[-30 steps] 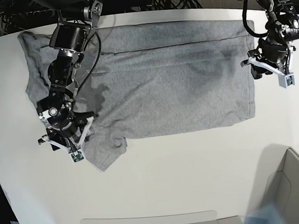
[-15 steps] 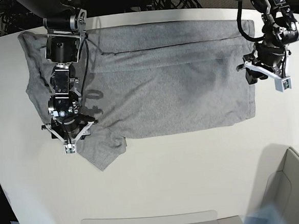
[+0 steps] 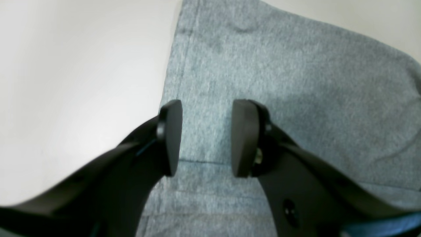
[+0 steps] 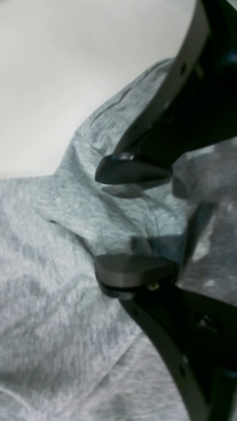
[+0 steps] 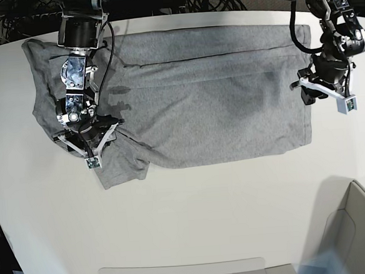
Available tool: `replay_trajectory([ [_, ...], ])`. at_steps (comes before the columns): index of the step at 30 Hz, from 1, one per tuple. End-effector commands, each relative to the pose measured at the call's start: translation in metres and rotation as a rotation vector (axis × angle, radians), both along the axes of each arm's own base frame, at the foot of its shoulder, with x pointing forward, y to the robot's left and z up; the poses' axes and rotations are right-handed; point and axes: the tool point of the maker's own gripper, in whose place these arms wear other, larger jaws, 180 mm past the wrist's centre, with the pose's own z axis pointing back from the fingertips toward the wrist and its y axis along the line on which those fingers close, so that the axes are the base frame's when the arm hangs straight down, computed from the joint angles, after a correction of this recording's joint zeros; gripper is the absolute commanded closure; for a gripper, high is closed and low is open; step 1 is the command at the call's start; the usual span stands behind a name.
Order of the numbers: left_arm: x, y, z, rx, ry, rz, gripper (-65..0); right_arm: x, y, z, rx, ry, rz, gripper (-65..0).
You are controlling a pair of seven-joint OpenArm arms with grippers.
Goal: Fold the T-shirt properly
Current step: 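Move the right gripper to the hem corner and grasp it, then move the left gripper to the other hem corner and grasp it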
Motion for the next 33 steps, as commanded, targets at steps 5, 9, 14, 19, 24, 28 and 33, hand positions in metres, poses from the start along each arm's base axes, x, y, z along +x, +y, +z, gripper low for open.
replay_trajectory([
  [5,0.006,0.003,0.011,0.019,-0.039,-0.005,-25.6,0.064,-0.007,0.078,-0.032,-0.196,0.004,-33.7],
  [9,0.007,0.003,0.011,0.019,-0.041,-0.005,-25.6,0.095,-0.021,0.089,-0.051,-0.19,0.005,-33.7],
  [14,0.007,0.003,0.011,0.019,-0.041,-0.005,-25.6,0.118,-0.042,0.067,-0.037,-0.087,-0.011,-33.7],
  [19,0.007,0.003,0.011,0.019,-0.041,-0.005,-25.6,0.111,-0.042,0.027,0.001,-0.032,0.007,-33.7],
  [24,0.007,0.003,0.011,0.019,-0.041,-0.005,-25.6,0.097,-0.034,-0.011,0.049,0.04,0.016,-33.7],
  [28,0.02,0.003,0.022,0.02,-0.083,-0.005,-25.8,0.089,-0.024,-0.025,0.072,0.08,0.047,-33.7],
  [33,0.055,0.012,0.028,-0.017,-0.126,0.021,-29.8,0.082,-0.008,-0.028,0.11,0.121,0.148,-33.7],
])
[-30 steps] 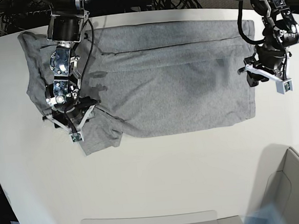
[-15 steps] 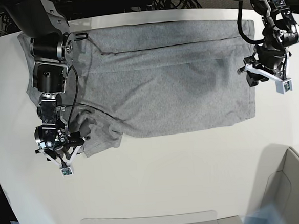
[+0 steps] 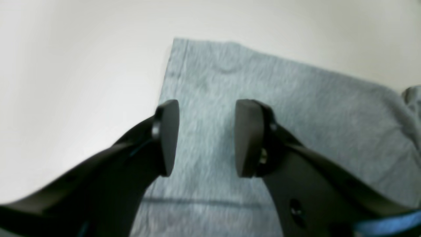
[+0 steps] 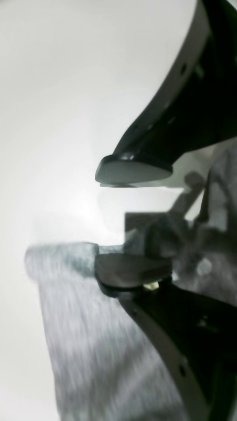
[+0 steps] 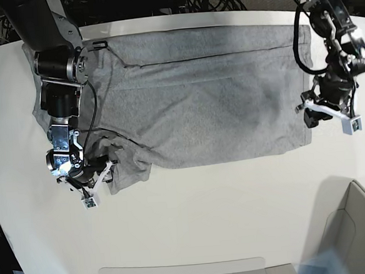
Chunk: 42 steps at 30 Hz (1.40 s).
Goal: Fold the T-shirt properly
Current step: 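Move the left gripper to the other hem corner and grasp it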
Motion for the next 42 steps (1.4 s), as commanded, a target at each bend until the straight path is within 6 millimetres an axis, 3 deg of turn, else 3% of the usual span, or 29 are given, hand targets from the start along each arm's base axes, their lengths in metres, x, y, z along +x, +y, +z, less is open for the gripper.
replay_trajectory([
  [1,0.02,0.008,0.012,0.011,-0.044,0.002,-31.1,-0.016,-0.002,-0.013,-0.052,0.107,0.035,-33.7],
  [5,0.064,0.018,-0.004,0.073,0.035,-0.152,-32.2,-0.013,-0.004,-0.009,-0.064,0.123,0.035,-33.7],
  [8,0.091,0.04,-0.012,0.067,0.075,-0.137,-32.3,-0.013,-0.005,-0.009,-0.069,0.124,0.037,-33.7],
  [10,0.099,0.052,-0.021,0.082,0.095,-0.129,-32.4,-0.013,-0.007,-0.009,-0.073,0.124,0.035,-33.7],
  [13,0.106,0.05,-0.039,0.139,0.16,-0.209,-32.5,-0.013,-0.009,-0.008,-0.079,0.125,0.034,-33.7],
  [16,0.103,0.044,-0.056,0.147,0.199,-0.328,-32.5,-0.013,-0.009,-0.008,-0.08,0.125,0.035,-33.7],
  [22,0.093,0.052,-0.077,0.09,0.187,-0.35,-32.5,-0.015,-0.01,-0.01,-0.081,0.128,0.034,-33.7],
  [31,0.099,0.059,-0.087,0.053,0.161,-0.306,-32.5,-0.014,-0.008,-0.01,-0.079,0.128,0.037,-33.7],
  [38,0.108,0.026,-0.096,0.084,0.169,-0.408,-32.5,-0.013,-0.005,-0.009,-0.076,0.127,0.04,-33.6],
  [42,0.11,0.02,-0.097,0.074,0.158,-0.409,-32.5,-0.014,-0.005,-0.009,-0.077,0.127,0.04,-33.6],
])
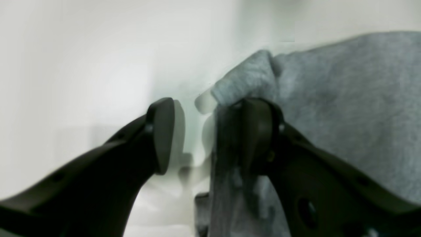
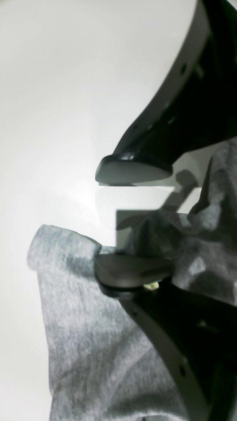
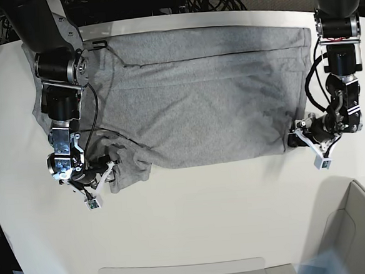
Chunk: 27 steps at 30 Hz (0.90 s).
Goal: Fold the T-shirt properly
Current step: 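Move the left gripper to the other hem corner and grasp it, then lift the hem with both grippers and fold it over toward the collar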
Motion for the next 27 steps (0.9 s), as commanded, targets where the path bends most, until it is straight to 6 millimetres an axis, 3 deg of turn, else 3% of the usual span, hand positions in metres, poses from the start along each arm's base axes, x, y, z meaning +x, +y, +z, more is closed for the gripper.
replay_trajectory([
  [1,0.009,0.009,0.014,0.015,-0.025,0.001,-32.5,-0.012,-0.007,-0.01,-0.063,0.081,0.018,-33.6],
  [6,0.01,0.003,0.012,0.007,-0.025,-0.004,-28.1,-0.012,-0.006,-0.01,-0.065,0.081,0.021,-31.1],
  [11,0.008,0.004,0.009,0.003,-0.017,0.004,-0.2,-0.013,0.002,-0.012,-0.106,0.088,0.078,-14.4],
  [15,0.006,0.007,0.007,-0.003,-0.008,0.018,0.0,-0.01,0.004,-0.009,-0.103,0.078,0.076,-0.1],
  [22,0.01,0.037,0.026,-0.074,-0.08,0.16,0.0,-0.002,0.0,0.0,-0.114,0.062,0.073,0.0],
  [27,0.004,0.04,0.031,-0.064,-0.107,0.162,0.0,-0.002,-0.004,0.002,-0.124,0.071,0.069,0.0],
])
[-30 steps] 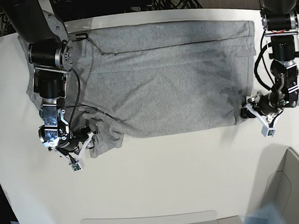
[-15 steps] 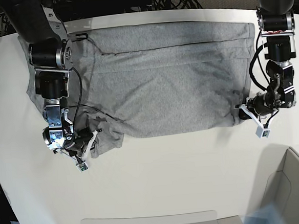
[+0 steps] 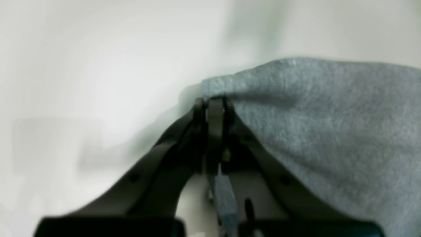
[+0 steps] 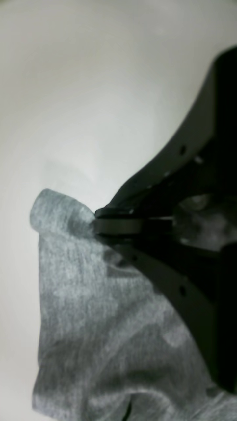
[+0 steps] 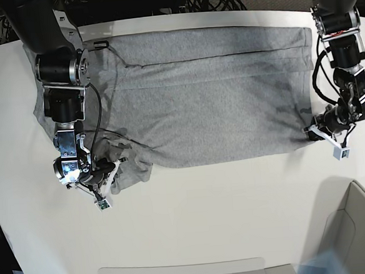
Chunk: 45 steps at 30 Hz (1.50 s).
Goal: Fold the T-shirt properly
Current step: 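Lift the hem with both grippers and fold it over toward the collar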
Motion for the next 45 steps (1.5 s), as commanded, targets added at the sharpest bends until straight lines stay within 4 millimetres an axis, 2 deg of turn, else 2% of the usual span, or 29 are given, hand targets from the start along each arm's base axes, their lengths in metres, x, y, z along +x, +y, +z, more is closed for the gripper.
replay_trajectory([
  [1,0.016,0.006,0.026,0.016,-0.077,-0.003,0.0,-0.004,-0.02,0.003,-0.086,0.045,-0.015,0.0],
  [6,0.004,-0.003,0.031,0.059,-0.073,-0.057,0.0,-0.002,-0.025,0.037,-0.156,-0.031,-0.018,0.0],
  [9,0.0,-0.006,0.033,0.072,-0.08,-0.076,0.0,-0.008,-0.012,0.049,-0.169,-0.036,0.042,0.0],
  [15,-0.012,-0.014,0.037,0.1,-0.075,-0.118,0.0,-0.023,-0.013,0.059,-0.213,-0.042,0.061,0.0],
  [18,-0.022,-0.001,0.045,0.11,-0.079,-0.083,0.0,-0.03,-0.012,0.06,-0.221,-0.059,0.065,0.0],
  [22,-0.033,0.005,0.059,0.118,-0.095,-0.054,0.0,-0.041,-0.02,0.063,-0.256,-0.049,0.055,0.0],
  [25,-0.041,0.0,0.064,0.143,-0.093,-0.078,0.0,-0.048,-0.023,0.071,-0.282,-0.057,0.045,0.0],
  [29,-0.05,-0.004,0.066,0.165,-0.094,-0.101,0.0,-0.055,-0.027,0.088,-0.317,-0.089,0.028,0.0],
  [34,-0.063,-0.005,0.057,0.166,-0.063,-0.105,0.0,-0.06,-0.03,0.113,-0.372,-0.114,0.058,0.0],
  [39,-0.073,-0.005,0.048,0.163,-0.036,-0.109,0.0,-0.066,-0.051,0.143,-0.429,-0.131,0.031,0.0],
  [45,-0.085,-0.02,0.064,0.215,-0.075,-0.17,0.0,-0.078,-0.063,0.164,-0.497,-0.135,-0.005,0.0],
])
